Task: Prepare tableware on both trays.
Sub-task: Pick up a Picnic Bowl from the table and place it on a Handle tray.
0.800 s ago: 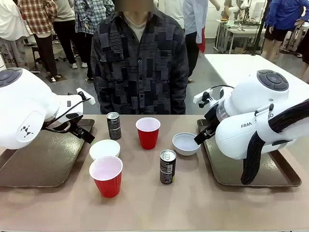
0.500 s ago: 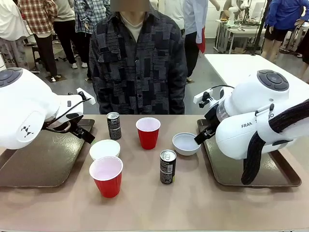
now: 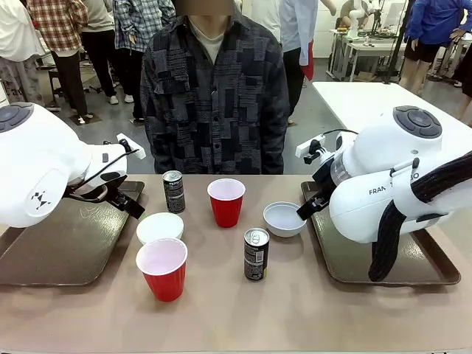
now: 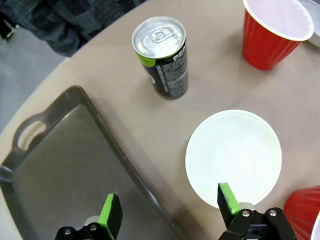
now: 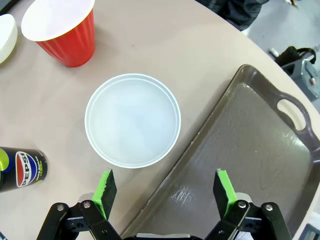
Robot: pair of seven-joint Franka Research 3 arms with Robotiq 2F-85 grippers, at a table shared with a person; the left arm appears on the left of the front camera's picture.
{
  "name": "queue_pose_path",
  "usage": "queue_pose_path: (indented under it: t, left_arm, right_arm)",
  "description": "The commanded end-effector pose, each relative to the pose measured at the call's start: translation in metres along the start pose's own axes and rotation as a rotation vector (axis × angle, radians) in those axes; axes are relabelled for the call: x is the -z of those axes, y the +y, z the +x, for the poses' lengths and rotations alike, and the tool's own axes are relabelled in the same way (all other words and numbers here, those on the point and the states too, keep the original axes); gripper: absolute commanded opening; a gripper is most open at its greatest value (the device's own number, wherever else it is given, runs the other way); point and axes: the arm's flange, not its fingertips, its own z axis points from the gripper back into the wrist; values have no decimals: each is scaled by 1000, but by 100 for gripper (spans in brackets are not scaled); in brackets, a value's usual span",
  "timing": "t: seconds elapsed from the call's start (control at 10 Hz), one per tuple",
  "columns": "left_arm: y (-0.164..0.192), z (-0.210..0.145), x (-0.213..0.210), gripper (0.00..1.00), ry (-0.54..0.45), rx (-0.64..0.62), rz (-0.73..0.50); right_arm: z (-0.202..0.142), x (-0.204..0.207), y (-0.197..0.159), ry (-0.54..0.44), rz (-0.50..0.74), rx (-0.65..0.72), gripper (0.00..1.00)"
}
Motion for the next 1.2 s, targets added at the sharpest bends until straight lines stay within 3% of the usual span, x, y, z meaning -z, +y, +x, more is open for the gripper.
queue_pose_path:
  t: [0.0,0.5,0.6,0.9,1.1]
  left_arm:
    - [0,0,0,100,0,0,0]
    - [0,0,0,100,0,0,0]
    - [0,0,0,100,0,0,0]
    - [-9,-6,-80,100,71,24,-13]
    - [-10,-22,-131,100,127,34,-57]
  right_arm:
    - [0,0,0,0,0,0,100]
    - [0,0,0,0,0,0,100]
    - [-7,-10,2,52,-48,15,100]
    - [-24,-72,26,101,-121,55,100]
    - [-48,-128,45,129,-99,134,100]
